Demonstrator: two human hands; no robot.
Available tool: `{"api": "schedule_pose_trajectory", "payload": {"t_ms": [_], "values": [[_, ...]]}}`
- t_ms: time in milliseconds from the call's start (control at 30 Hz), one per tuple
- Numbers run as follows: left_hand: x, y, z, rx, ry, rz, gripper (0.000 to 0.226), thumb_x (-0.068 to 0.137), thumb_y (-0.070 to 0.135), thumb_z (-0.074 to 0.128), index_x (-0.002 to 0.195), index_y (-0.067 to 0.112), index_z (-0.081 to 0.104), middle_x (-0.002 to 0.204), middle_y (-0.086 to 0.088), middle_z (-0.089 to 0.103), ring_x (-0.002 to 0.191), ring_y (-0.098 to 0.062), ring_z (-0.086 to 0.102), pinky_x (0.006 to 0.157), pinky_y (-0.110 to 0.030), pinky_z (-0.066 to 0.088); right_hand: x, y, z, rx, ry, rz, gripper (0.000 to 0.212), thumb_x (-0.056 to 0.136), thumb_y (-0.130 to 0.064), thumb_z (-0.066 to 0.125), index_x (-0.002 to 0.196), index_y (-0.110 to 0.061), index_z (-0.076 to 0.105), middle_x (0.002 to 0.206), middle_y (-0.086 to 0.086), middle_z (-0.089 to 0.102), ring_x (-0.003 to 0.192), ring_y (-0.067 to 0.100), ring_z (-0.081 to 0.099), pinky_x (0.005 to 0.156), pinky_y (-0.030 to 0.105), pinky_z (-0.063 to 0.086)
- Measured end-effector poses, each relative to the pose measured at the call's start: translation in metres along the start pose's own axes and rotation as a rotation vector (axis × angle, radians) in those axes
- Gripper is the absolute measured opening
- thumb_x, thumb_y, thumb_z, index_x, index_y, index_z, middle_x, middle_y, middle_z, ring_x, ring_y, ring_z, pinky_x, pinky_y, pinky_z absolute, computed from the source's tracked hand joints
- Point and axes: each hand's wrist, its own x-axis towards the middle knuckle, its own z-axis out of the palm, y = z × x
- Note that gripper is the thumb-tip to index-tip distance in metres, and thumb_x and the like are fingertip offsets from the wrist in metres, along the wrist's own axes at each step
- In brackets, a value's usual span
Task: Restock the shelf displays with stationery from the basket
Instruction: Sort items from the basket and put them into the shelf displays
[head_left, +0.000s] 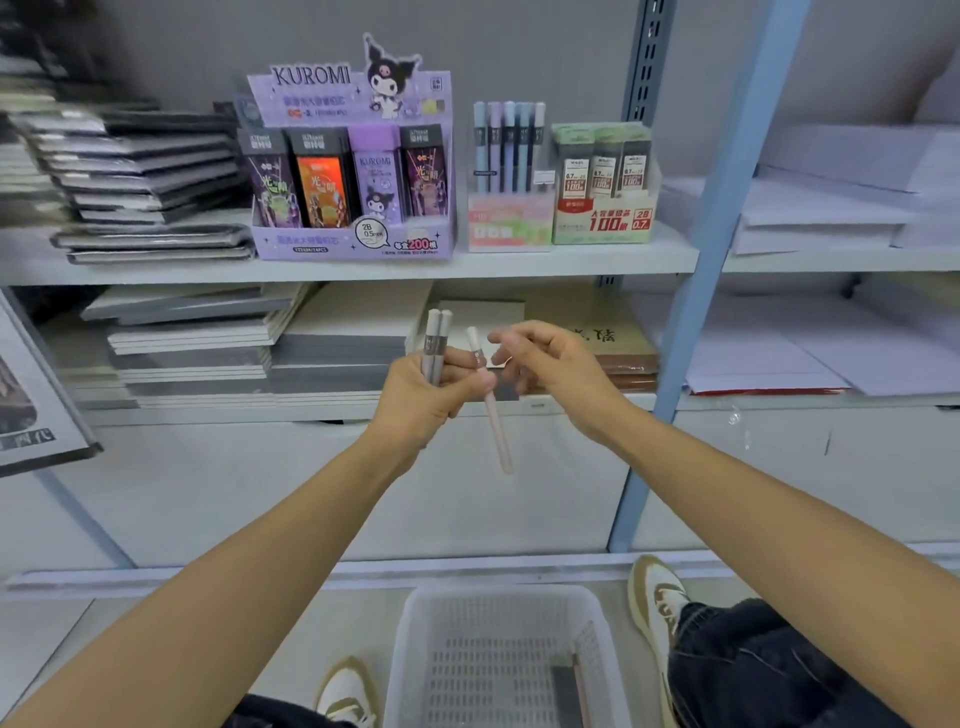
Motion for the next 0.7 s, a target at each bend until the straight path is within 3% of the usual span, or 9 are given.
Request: {"api": "schedule_pose_trajectory", "payload": {"t_ms": [167,267,333,433,533,633,700], "values": [[0.009,0.026,0.002,0.043,-0.076,0.074,0.014,0.078,0.006,0.079,0.073,0.010,0.066,0.055,0.002,0.063,0.043,-0.005,0.046,0.043,-0.015,0.037,0.022,-0.040,-0.001,-0.143,-0.134,-0.085,0.014,0.087,-0.014,0.069,0.101,-0.011,0.071,0.084,0.001,0.071,0.077,0.012,0.065,0.072,0.029,0.053],[0.020,0.043,-0.001,0.008,-0.078,0.013,0.013,0.083,0.018,0.075,0.087,0.007,0.068,0.069,-0.007,0.064,0.046,-0.008,0.045,0.040,-0.015,0.035,0.037,-0.058,-0.007,-0.144,-0.134,-0.115,0.010,0.092,-0.010,0.062,0.100,-0.008,0.066,0.084,0.006,0.068,0.072,0.009,0.063,0.068,0.023,0.053],[0.032,0.055,-0.005,-0.117,-0.068,-0.082,0.026,0.092,0.024,0.064,0.104,0.002,0.064,0.075,-0.011,0.060,0.046,-0.009,0.043,0.036,-0.017,0.030,0.048,-0.072,-0.013,-0.124,-0.069,-0.157,0.009,0.096,-0.008,0.054,0.099,-0.009,0.063,0.088,0.012,0.067,0.071,0.012,0.064,0.067,0.023,0.054],[0.049,0.074,-0.010,-0.318,-0.055,-0.123,0.020,0.099,0.017,0.043,0.095,0.003,0.058,0.082,-0.010,0.061,0.048,-0.011,0.044,0.034,-0.017,0.026,0.069,-0.094,-0.026,-0.110,0.095,-0.240,0.013,0.099,-0.007,0.049,0.104,-0.007,0.060,0.093,0.018,0.067,0.073,0.019,0.063,0.068,0.026,0.055],[0.061,0.088,-0.017,-0.216,-0.069,0.003,0.027,0.104,0.016,0.036,0.089,0.007,0.056,0.074,-0.006,0.061,0.050,-0.011,0.047,0.038,-0.018,0.032,0.091,-0.120,-0.042,-0.102,0.262,-0.326,0.014,0.100,-0.007,0.047,0.108,-0.004,0.058,0.091,0.012,0.067,0.075,0.018,0.064,0.070,0.026,0.056],[0.073,0.099,-0.021,-0.069,-0.109,0.089,0.027,0.105,0.028,0.039,0.094,0.012,0.058,0.060,-0.001,0.060,0.051,-0.014,0.055,0.048,-0.023,0.045,0.113,-0.147,-0.058,-0.103,0.394,-0.442,0.012,0.101,-0.007,0.045,0.102,-0.007,0.056,0.085,0.008,0.066,0.071,0.012,0.064,0.070,0.023,0.055],[0.081,0.105,-0.022,-0.047,-0.137,0.111,0.027,0.103,0.034,0.041,0.096,0.015,0.059,0.054,0.001,0.052,0.047,-0.014,0.051,0.049,-0.024,0.044,0.127,-0.158,-0.068,-0.130,0.449,-0.488,0.011,0.101,-0.008,0.045,0.100,-0.010,0.056,0.084,0.007,0.065,0.071,0.010,0.064,0.070,0.022,0.055]]}}
